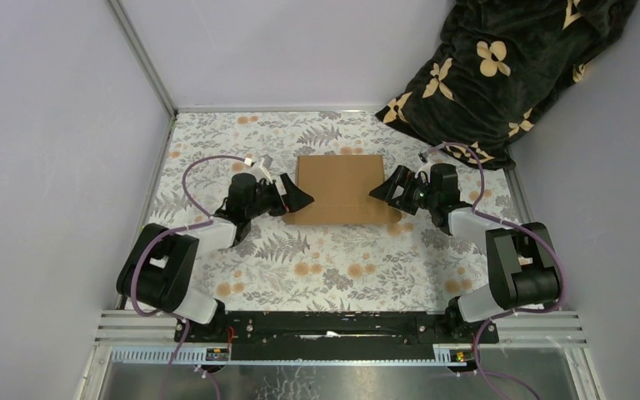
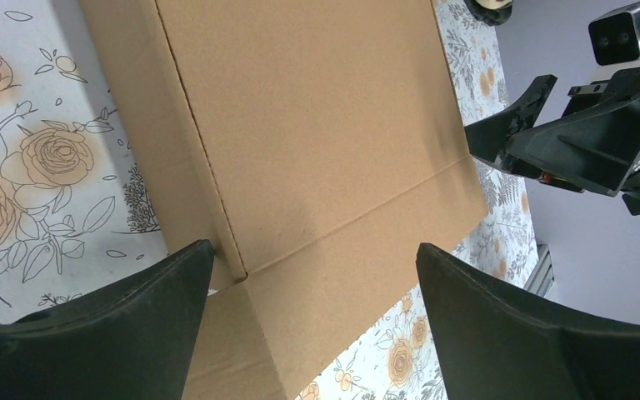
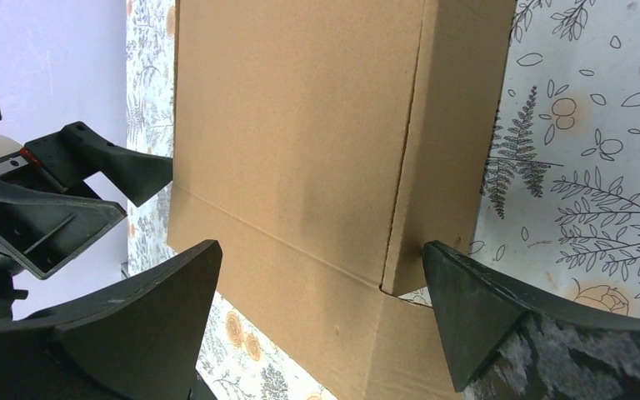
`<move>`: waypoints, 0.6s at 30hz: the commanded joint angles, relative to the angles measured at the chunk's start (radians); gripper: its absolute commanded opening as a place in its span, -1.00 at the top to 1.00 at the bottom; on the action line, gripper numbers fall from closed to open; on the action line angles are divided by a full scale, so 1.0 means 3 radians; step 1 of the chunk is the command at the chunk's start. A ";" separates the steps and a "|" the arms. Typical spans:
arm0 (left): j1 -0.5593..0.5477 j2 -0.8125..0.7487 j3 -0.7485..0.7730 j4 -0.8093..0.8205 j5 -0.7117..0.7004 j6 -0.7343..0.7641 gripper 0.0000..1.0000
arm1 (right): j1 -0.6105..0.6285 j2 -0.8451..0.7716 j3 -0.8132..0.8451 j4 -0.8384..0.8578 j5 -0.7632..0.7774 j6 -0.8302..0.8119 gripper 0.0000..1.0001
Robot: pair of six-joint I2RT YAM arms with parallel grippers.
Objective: Fold the paper box
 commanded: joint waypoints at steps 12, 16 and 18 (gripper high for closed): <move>-0.0039 -0.0153 -0.0056 -0.0071 -0.0062 0.0051 -0.97 | -0.0016 -0.0083 0.0085 0.0113 -0.0087 -0.0008 -0.99; -0.0039 -0.0163 -0.0085 -0.0079 -0.0059 0.0060 -0.97 | -0.0016 -0.0043 0.0157 -0.0029 -0.0021 -0.0092 -0.99; -0.0037 -0.0163 -0.0109 -0.0080 -0.0066 0.0070 -0.97 | -0.0015 -0.0012 0.0186 -0.0096 0.0005 -0.0124 -0.99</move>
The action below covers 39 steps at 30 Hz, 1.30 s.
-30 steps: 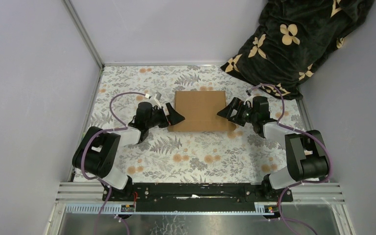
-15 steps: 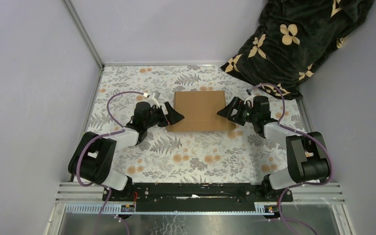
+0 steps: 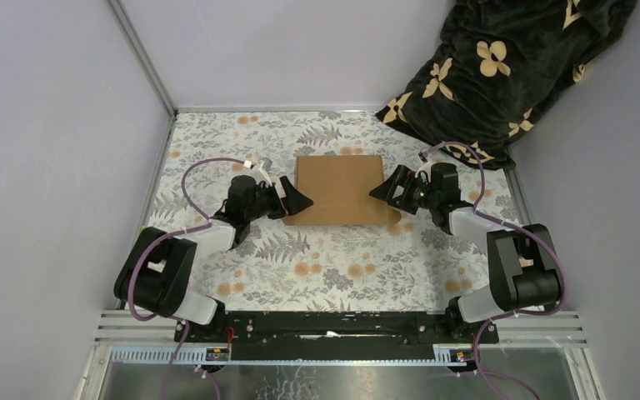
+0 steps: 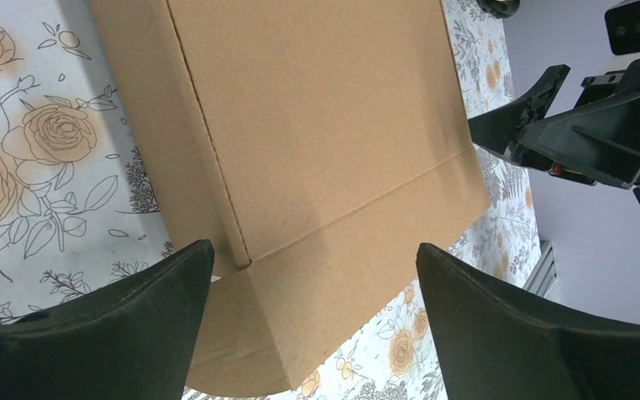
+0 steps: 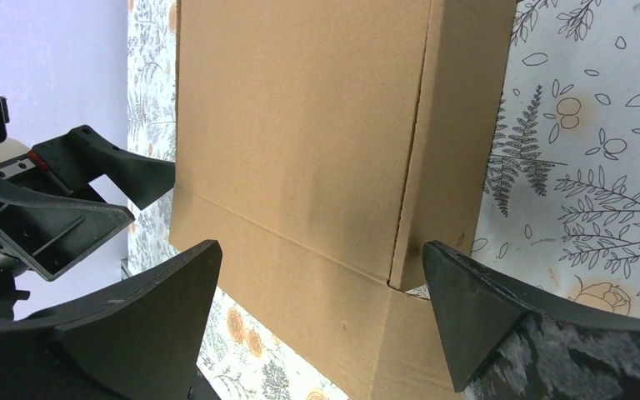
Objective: Fold the paper box
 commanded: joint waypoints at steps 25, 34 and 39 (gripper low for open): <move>-0.0015 0.0272 -0.0199 0.0374 -0.0032 0.0015 -0.97 | -0.0016 0.0303 0.0249 0.0019 0.0001 -0.0078 -0.99; -0.0018 0.0412 -0.0180 0.0646 0.0026 0.0002 -0.97 | -0.0016 0.0327 0.0267 0.0037 -0.0021 -0.0073 -0.99; -0.0018 0.0396 -0.0205 0.0752 0.0024 -0.0010 -0.97 | -0.0016 0.0306 0.0286 0.0019 -0.0018 -0.0075 -0.99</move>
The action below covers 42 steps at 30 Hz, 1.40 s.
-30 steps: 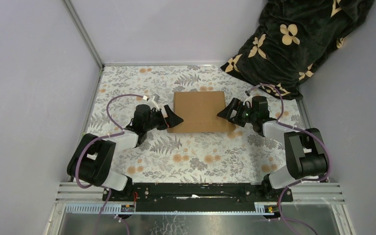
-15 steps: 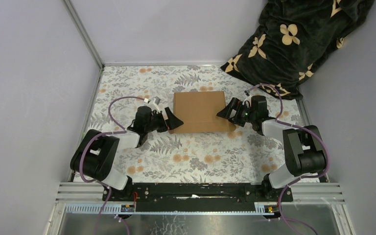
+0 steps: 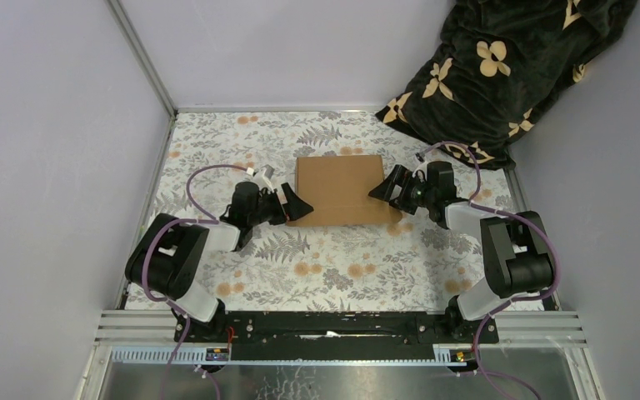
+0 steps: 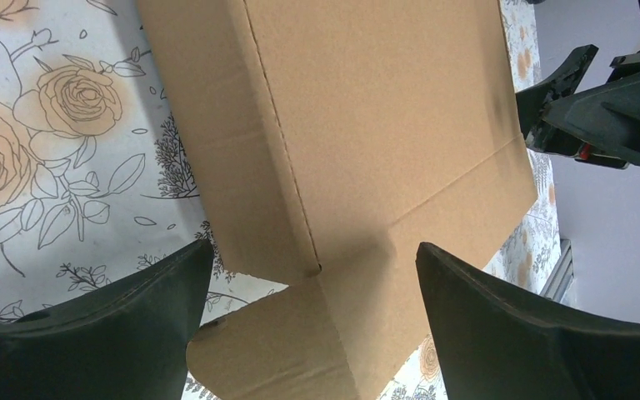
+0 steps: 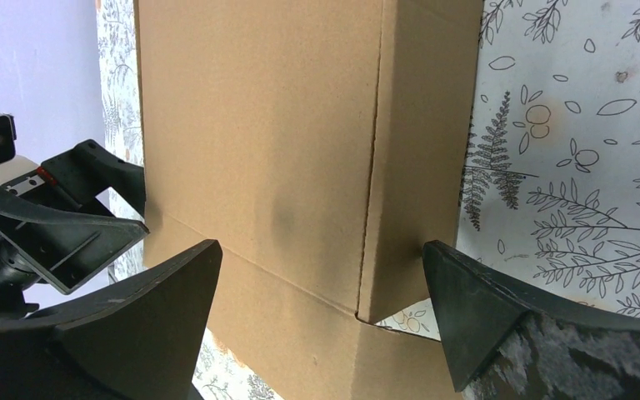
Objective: Fold the paper box
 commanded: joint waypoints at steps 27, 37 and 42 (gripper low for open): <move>-0.0015 0.0174 0.0038 0.0566 0.0051 -0.0010 -0.97 | -0.0010 0.0086 0.0231 0.0096 -0.0029 -0.0020 -0.99; -0.0016 0.0139 0.0064 0.0572 0.0033 0.0000 -0.98 | -0.0010 0.0081 0.0253 0.0068 0.0025 -0.0022 -0.99; -0.0017 0.0081 0.0057 0.0558 -0.0009 0.0018 -0.97 | -0.0011 0.0039 0.0243 0.0039 0.0143 -0.0042 -0.99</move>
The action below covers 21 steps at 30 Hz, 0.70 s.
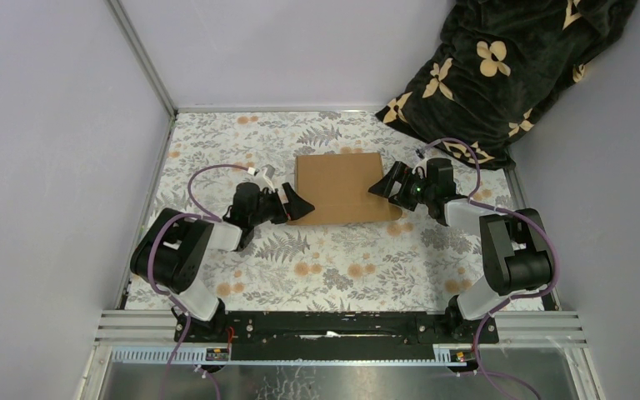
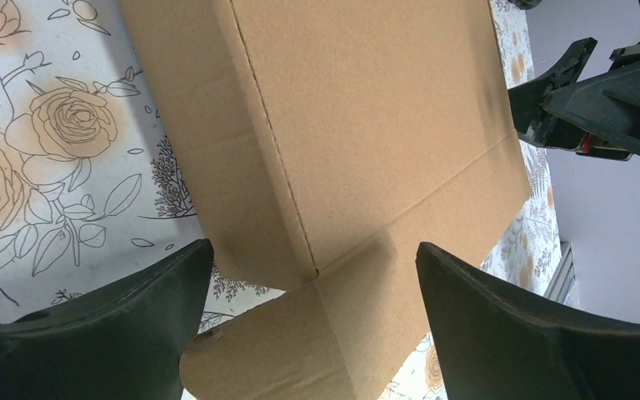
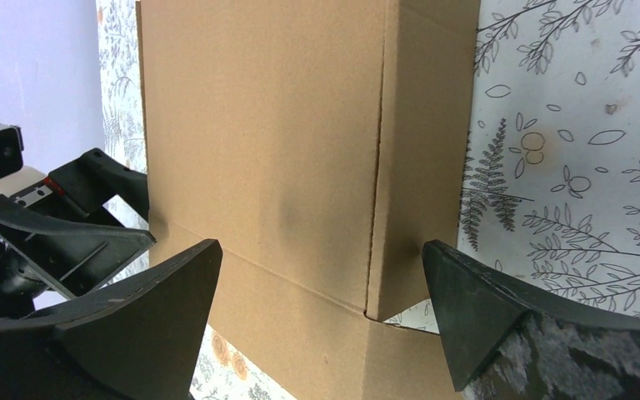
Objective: Fold the paper box
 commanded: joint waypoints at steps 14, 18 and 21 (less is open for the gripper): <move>-0.0011 -0.0087 0.0073 0.0289 -0.0018 0.0014 -0.97 | -0.0011 -0.0103 0.0131 0.0048 0.0312 -0.0053 -0.99; -0.0012 -0.0068 0.0075 0.0296 -0.0016 0.0012 -0.97 | -0.0011 -0.0077 0.0176 0.0068 0.0319 -0.0052 -0.99; -0.0011 -0.0037 0.0088 0.0303 -0.0019 0.0013 -0.97 | -0.0009 -0.0036 0.0195 0.0124 0.0235 -0.0017 -0.99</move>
